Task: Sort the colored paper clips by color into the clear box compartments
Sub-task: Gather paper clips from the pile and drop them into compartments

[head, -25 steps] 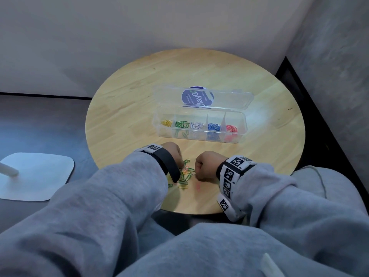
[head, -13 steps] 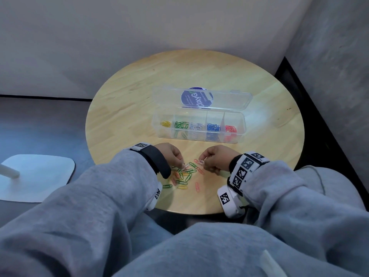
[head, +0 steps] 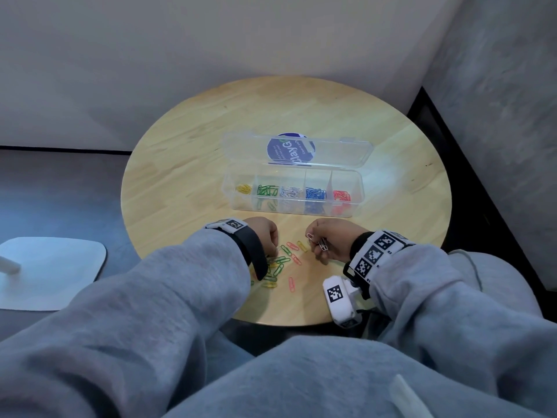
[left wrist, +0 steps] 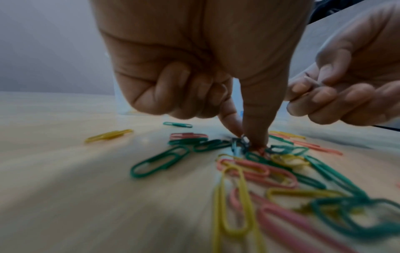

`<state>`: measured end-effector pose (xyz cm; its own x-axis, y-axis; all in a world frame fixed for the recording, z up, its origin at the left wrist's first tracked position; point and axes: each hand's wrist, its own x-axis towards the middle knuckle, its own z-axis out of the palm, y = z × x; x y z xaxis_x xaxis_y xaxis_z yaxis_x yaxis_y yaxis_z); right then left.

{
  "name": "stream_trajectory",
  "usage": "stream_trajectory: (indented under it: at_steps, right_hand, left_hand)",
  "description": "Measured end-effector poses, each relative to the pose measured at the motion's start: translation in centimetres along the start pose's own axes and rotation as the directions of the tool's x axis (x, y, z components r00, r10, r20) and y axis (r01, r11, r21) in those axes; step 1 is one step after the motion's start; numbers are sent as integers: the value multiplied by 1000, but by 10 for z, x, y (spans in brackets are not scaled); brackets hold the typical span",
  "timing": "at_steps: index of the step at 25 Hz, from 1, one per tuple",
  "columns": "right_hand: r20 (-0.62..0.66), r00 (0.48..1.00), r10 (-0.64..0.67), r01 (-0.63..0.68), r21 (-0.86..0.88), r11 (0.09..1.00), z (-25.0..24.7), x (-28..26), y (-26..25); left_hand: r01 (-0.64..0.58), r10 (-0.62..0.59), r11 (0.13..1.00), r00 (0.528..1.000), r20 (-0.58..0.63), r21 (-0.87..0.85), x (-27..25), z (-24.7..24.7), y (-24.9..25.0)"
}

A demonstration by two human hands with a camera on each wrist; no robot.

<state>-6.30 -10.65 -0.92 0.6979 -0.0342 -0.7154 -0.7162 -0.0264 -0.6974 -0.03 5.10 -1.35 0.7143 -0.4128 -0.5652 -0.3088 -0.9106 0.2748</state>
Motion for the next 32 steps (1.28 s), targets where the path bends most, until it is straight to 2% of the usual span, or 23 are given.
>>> stream_trajectory:
  at_steps: [4,6,8,11,15,17,20,24,30,32]
  right_hand:
    - [11,1000,-14,13,58,998,-6,-2,0]
    - [2,1000,-16,16,97,995,-6,-5,-1]
    - [9,1000,-19,18,132,991,-4,-8,-4]
    - [53,998,-39,30,165,986,-2,-13,-14]
    - [15,999,-53,48,203,978,0,-21,-35]
    - [-52,997,-58,67,187,980,1,-24,-47]
    - [-85,993,-87,102,185,977,-1,-22,-63]
    - [-99,989,-106,125,202,971,-1,-14,-82]
    - [-144,985,-100,139,300,944,-2,4,-101]
    - [-121,989,-90,125,320,939,-2,7,-100]
  left_hand:
    - [14,-13,999,999,36,-45,-4,-4,2]
    - [16,-15,990,1000,11,-137,-9,-13,-1]
    - [26,-27,953,1000,1,-303,-12,-25,-5]
    - [53,-70,779,998,-2,-625,-18,-40,-10]
    - [39,-89,569,996,-15,-822,-21,-56,-16]
    - [78,-131,492,991,15,-867,-21,-61,-14]
    - [130,-162,437,985,65,-890,-18,-67,-7]
    - [105,-139,322,988,63,-941,-7,-73,6]
    - [67,-96,215,994,47,-974,17,-79,25]
    - [54,-101,194,994,35,-979,23,-79,27]
